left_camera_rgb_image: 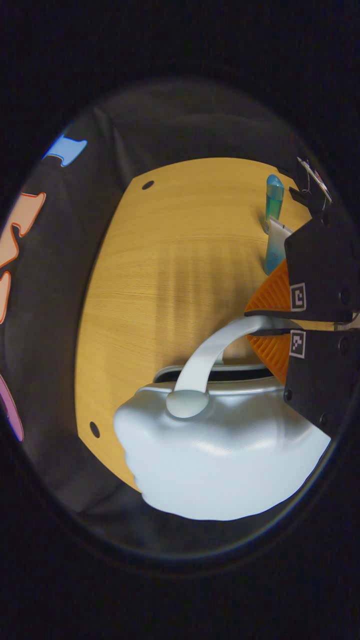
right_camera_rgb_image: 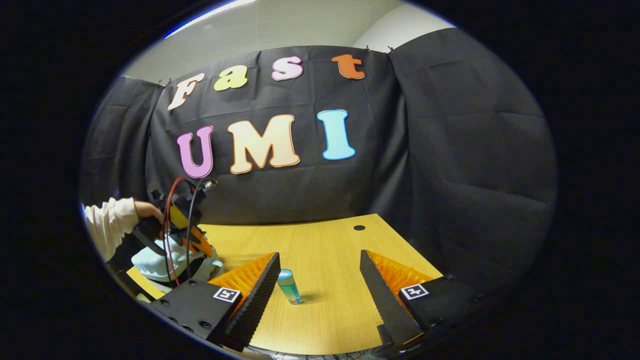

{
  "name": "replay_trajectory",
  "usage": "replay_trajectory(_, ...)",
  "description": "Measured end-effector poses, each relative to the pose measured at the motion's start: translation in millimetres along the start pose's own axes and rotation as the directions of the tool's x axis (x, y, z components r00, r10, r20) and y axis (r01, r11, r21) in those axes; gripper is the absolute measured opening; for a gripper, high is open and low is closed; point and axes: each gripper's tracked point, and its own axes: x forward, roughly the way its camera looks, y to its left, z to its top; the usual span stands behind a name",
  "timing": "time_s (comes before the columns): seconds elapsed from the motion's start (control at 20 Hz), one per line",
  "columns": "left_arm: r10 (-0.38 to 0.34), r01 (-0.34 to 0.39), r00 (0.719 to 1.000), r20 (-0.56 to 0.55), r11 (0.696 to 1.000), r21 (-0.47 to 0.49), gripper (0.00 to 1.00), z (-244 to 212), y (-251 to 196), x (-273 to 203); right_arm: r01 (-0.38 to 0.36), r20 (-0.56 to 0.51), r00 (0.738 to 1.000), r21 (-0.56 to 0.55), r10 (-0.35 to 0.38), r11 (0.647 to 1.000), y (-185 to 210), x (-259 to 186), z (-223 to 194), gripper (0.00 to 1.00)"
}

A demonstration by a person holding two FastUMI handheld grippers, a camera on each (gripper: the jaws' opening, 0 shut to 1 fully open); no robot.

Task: First open the suitcase, pack the skin care products into it, and then close the suitcase.

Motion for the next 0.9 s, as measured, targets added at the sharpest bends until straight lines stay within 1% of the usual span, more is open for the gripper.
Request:
replay_trajectory(0.1,-0.014,0.015,0.998,0.056,1.0,-0.016,0.0,16,3,-29,-0.02,0.002,1.0,-0.01,0.02,1.0,7,2,0,1.0)
replay_trajectory(0.15,-0.005,0.009,0.995,0.1,0.999,-0.033,0.0,26,7,-42,-0.031,0.003,1.0,-0.014,0.031,0.999,10,3,0,1.0)
replay_trajectory(0.25,0.029,-0.021,0.984,0.174,0.999,-0.042,0.0,49,35,-80,-0.047,0.01,0.999,-0.019,0.048,0.999,16,5,2,1.0)
replay_trajectory(0.4,0.061,-0.048,0.969,0.24,0.997,-0.06,0.0,71,67,-119,-0.065,0.012,0.998,-0.008,0.065,0.998,25,11,2,1.0)
replay_trajectory(0.45,0.074,-0.058,0.964,0.254,0.996,-0.071,0.0,66,78,-139,-0.07,0.006,0.998,0.0,0.07,0.998,28,13,-1,1.0)
replay_trajectory(0.6,0.135,-0.115,0.952,0.275,0.989,-0.088,0.0,75,129,-169,-0.09,0.002,0.996,0.008,0.09,0.996,39,17,-1,1.0)
replay_trajectory(0.8,0.226,-0.208,0.935,0.271,0.973,-0.097,0.0,69,193,-193,-0.098,0.002,0.995,-0.023,0.098,0.995,50,20,-1,1.0)
replay_trajectory(0.9,0.289,-0.272,0.92,0.263,0.957,-0.098,0.0,66,229,-200,-0.095,0.004,0.995,-0.035,0.095,0.995,54,21,0,1.0)
